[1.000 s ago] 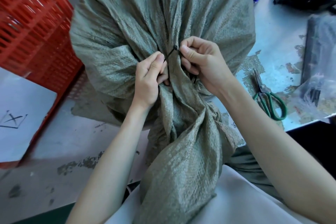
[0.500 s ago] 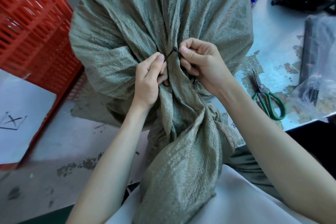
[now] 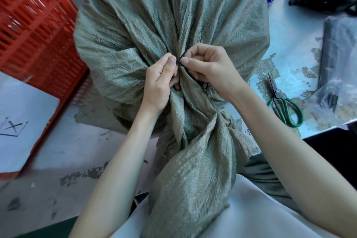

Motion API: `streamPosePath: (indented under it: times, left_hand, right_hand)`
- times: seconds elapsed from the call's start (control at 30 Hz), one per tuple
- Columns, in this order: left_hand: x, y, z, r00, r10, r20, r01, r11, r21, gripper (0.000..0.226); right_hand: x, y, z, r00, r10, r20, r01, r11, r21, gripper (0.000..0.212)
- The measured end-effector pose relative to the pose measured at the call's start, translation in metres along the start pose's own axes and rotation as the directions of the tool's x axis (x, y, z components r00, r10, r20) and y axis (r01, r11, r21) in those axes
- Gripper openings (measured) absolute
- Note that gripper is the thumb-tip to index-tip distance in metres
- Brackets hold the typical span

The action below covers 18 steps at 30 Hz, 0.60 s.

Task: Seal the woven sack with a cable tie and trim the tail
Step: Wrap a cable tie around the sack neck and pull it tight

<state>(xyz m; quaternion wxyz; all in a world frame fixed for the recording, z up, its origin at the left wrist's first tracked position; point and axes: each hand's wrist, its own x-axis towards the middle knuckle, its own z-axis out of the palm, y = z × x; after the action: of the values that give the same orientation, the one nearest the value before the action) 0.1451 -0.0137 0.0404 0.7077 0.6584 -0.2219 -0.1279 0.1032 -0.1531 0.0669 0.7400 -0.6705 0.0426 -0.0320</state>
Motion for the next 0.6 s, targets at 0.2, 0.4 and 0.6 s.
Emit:
streamPosePath:
  times: [0.2, 0.4, 0.6]
  left_hand:
    - [-0.0022, -0.0022, -0.0010, 0.999, 0.054, 0.005, -0.055, 0.993, 0.109, 0.033]
    - [-0.0038, -0.0030, -0.0031, 0.993, 0.109, 0.035, -0.114, 0.959, 0.260, 0.026]
    - [-0.0053, 0.0004, -0.0055, 0.987, 0.134, 0.091, -0.159, 0.906, 0.392, 0.030]
  right_hand:
    - [0.0002, 0.0018, 0.0023, 0.999, -0.042, -0.028, 0.040, 0.997, -0.071, 0.013]
    - [-0.0050, 0.0008, 0.0020, 0.996, -0.037, -0.078, 0.037, 0.999, 0.005, 0.012]
    - [-0.0044, -0.0061, 0.0048, 0.994, 0.010, -0.106, -0.017, 0.998, -0.061, 0.044]
